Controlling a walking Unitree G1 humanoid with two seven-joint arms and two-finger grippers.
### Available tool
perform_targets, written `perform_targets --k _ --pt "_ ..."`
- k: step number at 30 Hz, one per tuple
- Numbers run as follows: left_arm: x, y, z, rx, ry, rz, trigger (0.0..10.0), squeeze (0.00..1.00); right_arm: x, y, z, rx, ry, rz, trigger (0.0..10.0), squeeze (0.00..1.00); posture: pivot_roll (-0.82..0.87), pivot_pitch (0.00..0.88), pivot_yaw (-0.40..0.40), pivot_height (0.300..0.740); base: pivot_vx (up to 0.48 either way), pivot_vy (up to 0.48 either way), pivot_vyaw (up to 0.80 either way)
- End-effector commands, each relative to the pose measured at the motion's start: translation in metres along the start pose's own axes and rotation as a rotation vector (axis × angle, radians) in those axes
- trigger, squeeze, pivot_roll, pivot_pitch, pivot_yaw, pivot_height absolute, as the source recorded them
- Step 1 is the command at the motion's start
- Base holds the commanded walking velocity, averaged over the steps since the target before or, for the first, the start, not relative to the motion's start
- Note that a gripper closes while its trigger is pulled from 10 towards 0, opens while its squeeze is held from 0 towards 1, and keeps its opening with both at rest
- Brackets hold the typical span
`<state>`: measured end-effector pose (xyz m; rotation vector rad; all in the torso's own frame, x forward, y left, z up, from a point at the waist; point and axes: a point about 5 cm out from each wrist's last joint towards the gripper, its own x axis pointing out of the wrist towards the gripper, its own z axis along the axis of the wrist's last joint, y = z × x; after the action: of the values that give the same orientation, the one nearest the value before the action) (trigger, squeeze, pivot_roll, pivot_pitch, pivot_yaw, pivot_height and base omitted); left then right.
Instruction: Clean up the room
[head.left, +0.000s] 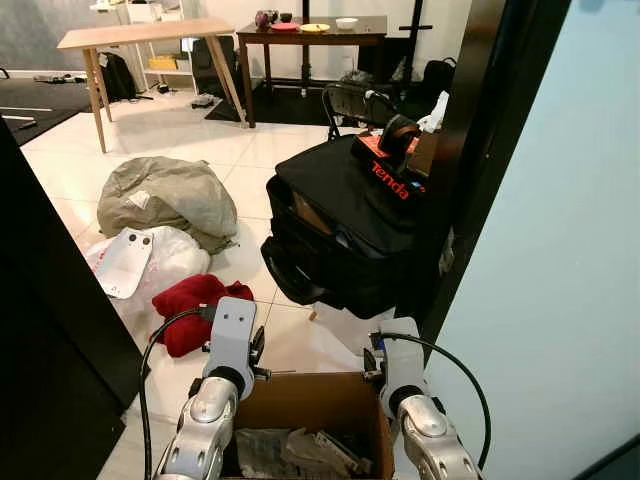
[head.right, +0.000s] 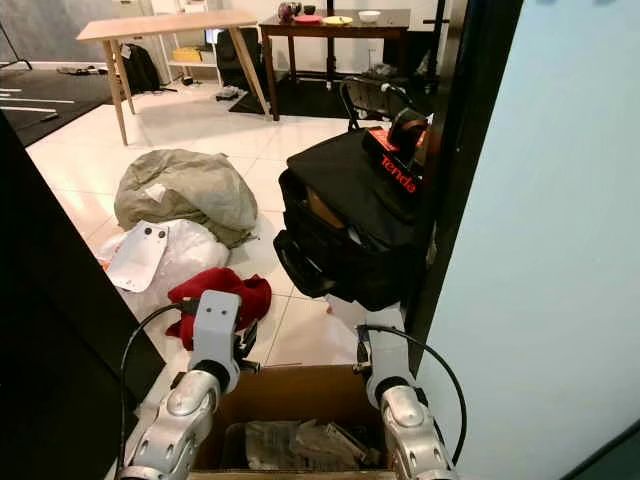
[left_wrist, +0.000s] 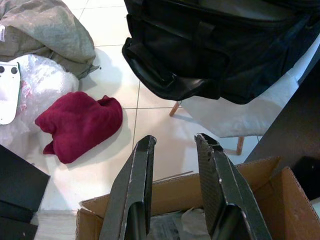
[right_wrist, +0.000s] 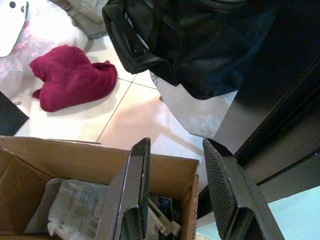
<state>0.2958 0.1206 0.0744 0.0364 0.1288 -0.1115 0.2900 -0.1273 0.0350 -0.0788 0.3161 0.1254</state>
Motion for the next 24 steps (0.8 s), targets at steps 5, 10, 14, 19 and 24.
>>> perform_targets --k 5,10,14,19,24 --pt "0.001 0.004 -0.001 -0.027 0.001 0.026 10.0 0.00 -0.001 0.002 0.000 -0.006 0.001 0.003 10.0 0.00 -0.02 0.074 -0.001 0.738 0.000 0.000 0.00" --pt "-0.001 0.005 -0.004 -0.024 0.008 0.026 10.0 0.00 0.000 0.002 0.000 0.007 0.002 -0.005 10.0 0.00 -0.02 0.069 0.007 0.738 0.000 0.000 0.00" --pt "-0.003 0.007 -0.005 -0.030 0.012 0.034 10.0 0.00 0.000 0.002 -0.001 0.012 0.005 -0.007 10.0 0.00 -0.02 0.065 -0.005 0.738 0.000 0.000 0.00" --pt "-0.005 0.012 -0.008 -0.065 0.015 0.079 10.0 0.00 0.000 0.002 -0.001 -0.006 0.008 0.014 10.0 0.00 -0.01 0.054 -0.027 0.738 0.000 0.000 0.00" --pt "-0.007 0.013 -0.009 -0.070 0.010 0.089 10.0 0.00 0.000 0.001 -0.001 -0.016 0.008 0.020 10.0 0.00 -0.01 0.051 -0.033 0.738 0.000 0.000 0.00"
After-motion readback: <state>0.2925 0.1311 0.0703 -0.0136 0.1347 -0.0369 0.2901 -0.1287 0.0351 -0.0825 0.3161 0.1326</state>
